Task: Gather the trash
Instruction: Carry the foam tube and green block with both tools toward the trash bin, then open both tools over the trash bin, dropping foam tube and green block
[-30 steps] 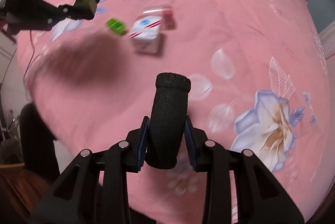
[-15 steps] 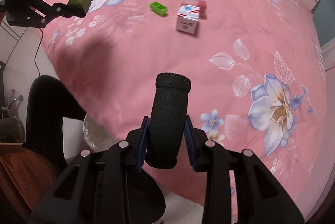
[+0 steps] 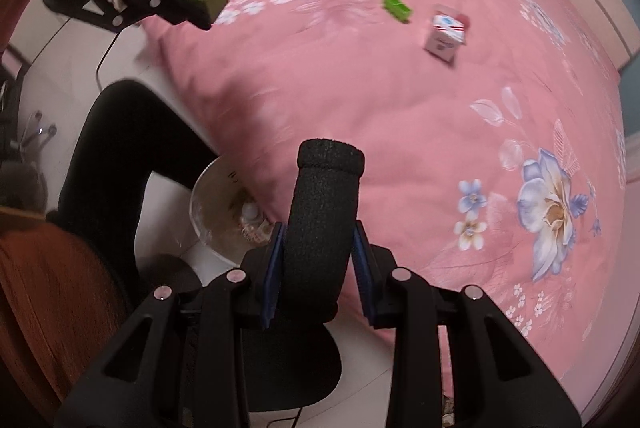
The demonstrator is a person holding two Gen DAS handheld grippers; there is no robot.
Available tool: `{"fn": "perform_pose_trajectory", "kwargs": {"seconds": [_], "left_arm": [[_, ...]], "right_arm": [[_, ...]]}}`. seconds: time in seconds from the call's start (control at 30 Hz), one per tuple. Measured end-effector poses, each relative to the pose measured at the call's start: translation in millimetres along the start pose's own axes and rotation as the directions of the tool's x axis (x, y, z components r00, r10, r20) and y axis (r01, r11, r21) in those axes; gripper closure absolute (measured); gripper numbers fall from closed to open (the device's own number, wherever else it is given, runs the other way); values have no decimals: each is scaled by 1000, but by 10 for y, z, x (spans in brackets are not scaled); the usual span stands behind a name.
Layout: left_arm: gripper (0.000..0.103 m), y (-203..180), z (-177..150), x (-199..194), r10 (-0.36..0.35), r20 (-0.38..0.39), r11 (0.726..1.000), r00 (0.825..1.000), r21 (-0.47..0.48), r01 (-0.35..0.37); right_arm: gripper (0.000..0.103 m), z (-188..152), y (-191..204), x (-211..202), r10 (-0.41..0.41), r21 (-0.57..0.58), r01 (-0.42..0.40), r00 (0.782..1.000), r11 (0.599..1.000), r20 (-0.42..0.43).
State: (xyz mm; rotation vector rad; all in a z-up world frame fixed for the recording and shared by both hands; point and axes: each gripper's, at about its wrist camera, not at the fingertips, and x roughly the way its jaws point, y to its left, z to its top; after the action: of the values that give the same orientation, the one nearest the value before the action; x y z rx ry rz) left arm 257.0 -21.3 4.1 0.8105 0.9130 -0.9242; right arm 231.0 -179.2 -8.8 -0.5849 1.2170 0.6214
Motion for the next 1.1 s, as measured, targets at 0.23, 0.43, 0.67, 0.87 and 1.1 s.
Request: {"fn": "perform_pose_trajectory", "kwargs": {"seconds": [0.23,0.43,0.67,0.87,1.1], "left_arm": [[69,-423,-140,-47,-27,-7,998,1000,63,27],[69,-718,-242,44,-66,-29,992,997,109,69],[69,-985,-336,248,-113,-62,982,992,146,121],[69,-1094,-404,501,-157,-81,976,984,142,168],[70,-1143,-458,768,-214,-89,967,973,123,224]], "right_arm": [[69,-122,348,4,11,-61,-12,1000,998,-16],[69,-178,549,104,29,-104,-33,998,994,-48],[69,-238,768,338,54,-166,-72,992,984,-112],[69,-247,869,604,76,-181,-105,984,978,-164],[69,-233,890,876,107,-184,-145,974,972,-201]]}}
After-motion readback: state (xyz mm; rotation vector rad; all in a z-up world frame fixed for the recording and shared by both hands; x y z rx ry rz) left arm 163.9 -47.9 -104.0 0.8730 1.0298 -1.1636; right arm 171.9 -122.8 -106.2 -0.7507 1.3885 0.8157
